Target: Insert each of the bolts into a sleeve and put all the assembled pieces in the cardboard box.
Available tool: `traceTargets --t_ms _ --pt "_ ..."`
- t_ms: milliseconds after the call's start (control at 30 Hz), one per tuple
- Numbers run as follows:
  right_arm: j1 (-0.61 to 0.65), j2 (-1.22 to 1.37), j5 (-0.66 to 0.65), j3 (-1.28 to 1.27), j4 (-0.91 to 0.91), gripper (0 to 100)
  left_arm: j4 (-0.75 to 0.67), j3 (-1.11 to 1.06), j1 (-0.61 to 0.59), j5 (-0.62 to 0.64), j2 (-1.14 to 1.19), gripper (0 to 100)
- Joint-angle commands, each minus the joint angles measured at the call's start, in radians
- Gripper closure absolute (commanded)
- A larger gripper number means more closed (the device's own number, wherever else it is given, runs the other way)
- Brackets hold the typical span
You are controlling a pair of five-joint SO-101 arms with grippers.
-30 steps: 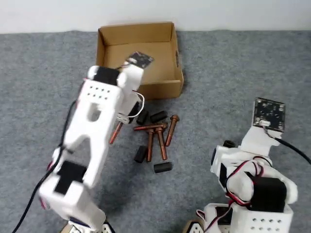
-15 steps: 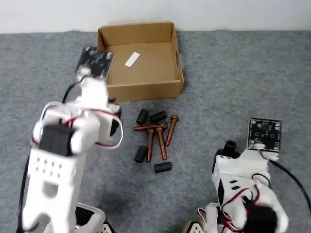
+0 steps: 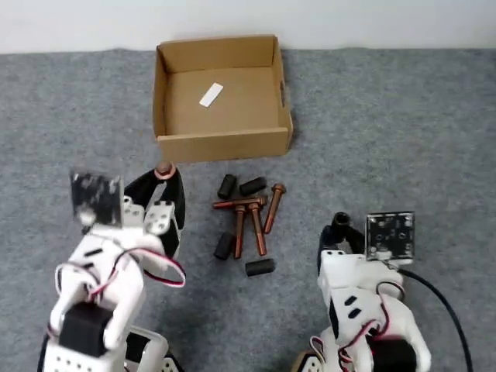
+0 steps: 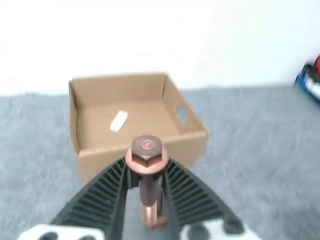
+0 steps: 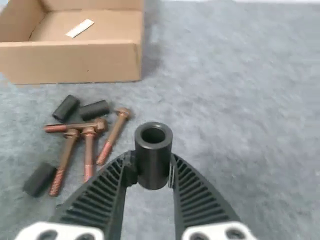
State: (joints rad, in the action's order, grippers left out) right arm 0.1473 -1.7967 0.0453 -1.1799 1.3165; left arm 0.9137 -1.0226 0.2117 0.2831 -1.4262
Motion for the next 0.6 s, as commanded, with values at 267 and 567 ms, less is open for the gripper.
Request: traceTargets --t_ms 267,567 --pt "0.421 -0.010 -0.003 -0.126 -0.297 99.0 -0.132 -0.104 0.143 -0.008 -0.318 100" --pt "0.638 -0.005 -0.009 -0.183 -0.352 99.0 -0.130 -0.082 0.250 -0.002 -0.342 100"
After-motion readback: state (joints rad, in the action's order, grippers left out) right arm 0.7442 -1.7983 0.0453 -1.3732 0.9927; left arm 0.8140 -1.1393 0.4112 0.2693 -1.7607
